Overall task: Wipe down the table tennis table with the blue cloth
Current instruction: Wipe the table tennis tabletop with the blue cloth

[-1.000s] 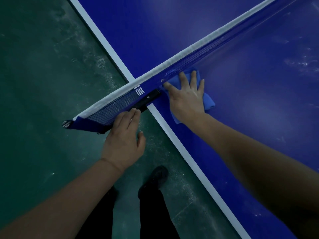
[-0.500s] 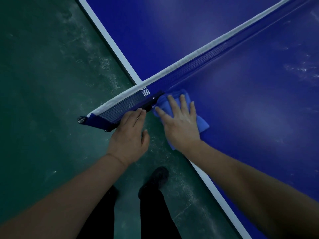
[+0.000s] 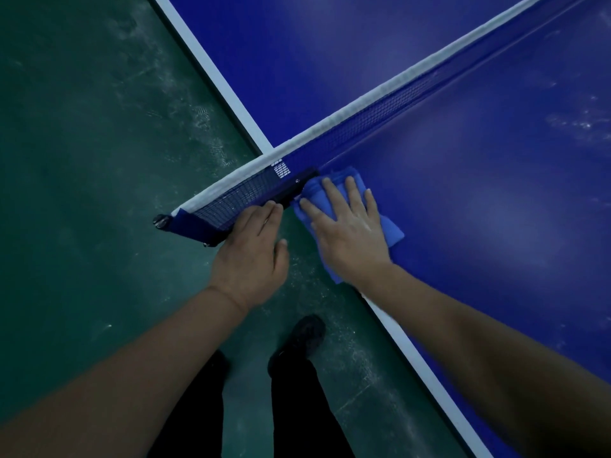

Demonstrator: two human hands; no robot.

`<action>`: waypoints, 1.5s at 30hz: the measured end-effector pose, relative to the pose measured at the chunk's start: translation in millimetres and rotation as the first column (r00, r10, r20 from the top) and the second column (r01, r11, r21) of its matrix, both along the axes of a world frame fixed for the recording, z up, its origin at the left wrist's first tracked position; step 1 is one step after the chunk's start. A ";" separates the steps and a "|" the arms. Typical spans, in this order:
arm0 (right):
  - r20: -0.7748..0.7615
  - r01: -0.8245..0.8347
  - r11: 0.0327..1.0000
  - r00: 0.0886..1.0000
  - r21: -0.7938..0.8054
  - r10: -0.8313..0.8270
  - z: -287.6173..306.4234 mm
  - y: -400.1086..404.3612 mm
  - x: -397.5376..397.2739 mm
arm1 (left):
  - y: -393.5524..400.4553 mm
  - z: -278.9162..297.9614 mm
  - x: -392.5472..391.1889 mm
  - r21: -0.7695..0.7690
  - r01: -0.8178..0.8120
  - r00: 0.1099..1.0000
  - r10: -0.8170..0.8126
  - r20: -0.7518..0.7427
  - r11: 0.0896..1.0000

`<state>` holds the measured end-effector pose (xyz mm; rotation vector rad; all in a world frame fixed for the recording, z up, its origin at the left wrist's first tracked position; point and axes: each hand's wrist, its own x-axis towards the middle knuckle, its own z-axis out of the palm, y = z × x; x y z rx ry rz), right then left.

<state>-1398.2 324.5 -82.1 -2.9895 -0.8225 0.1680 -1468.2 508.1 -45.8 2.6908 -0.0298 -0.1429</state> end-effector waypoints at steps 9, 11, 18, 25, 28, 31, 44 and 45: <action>0.034 0.056 0.997 0.998 0.053 -0.058 -5.1 3.5 -24.3 | -2.4 11.8 8.0 -0.082 -0.045 0.999 0.042 -0.033 0.996; 0.013 -0.045 0.997 0.999 0.062 0.045 -8.4 -32.8 -38.7 | -10.7 19.0 14.2 -0.144 -0.055 0.997 0.062 0.046 0.988; 0.005 0.687 0.727 0.727 -0.016 -0.687 15.1 -222.4 35.2 | -75.5 14.8 63.4 -0.202 0.253 0.963 -0.226 0.150 0.946; 0.014 0.318 0.946 0.948 0.061 -0.319 1.7 -92.7 -63.2 | -100.3 -13.8 102.4 -0.051 0.494 0.869 -0.492 0.043 0.868; -0.021 0.309 0.950 0.951 0.050 -0.308 2.8 -152.0 -77.1 | -96.3 -28.9 89.1 0.214 0.653 0.749 -0.661 -0.044 0.726; 0.023 0.603 0.794 0.797 -0.073 -0.603 7.2 -247.7 -42.8 | -94.5 -35.7 86.3 0.322 0.666 0.728 -0.680 -0.084 0.673; -0.018 0.562 0.827 0.827 0.016 -0.562 1.4 -227.3 -47.5 | -98.4 -36.3 88.6 0.325 0.662 0.730 -0.680 -0.076 0.675; 0.001 0.674 0.739 0.739 -0.010 -0.674 3.1 -259.7 -52.1 | -98.3 -36.8 88.4 0.327 0.664 0.728 -0.681 -0.078 0.672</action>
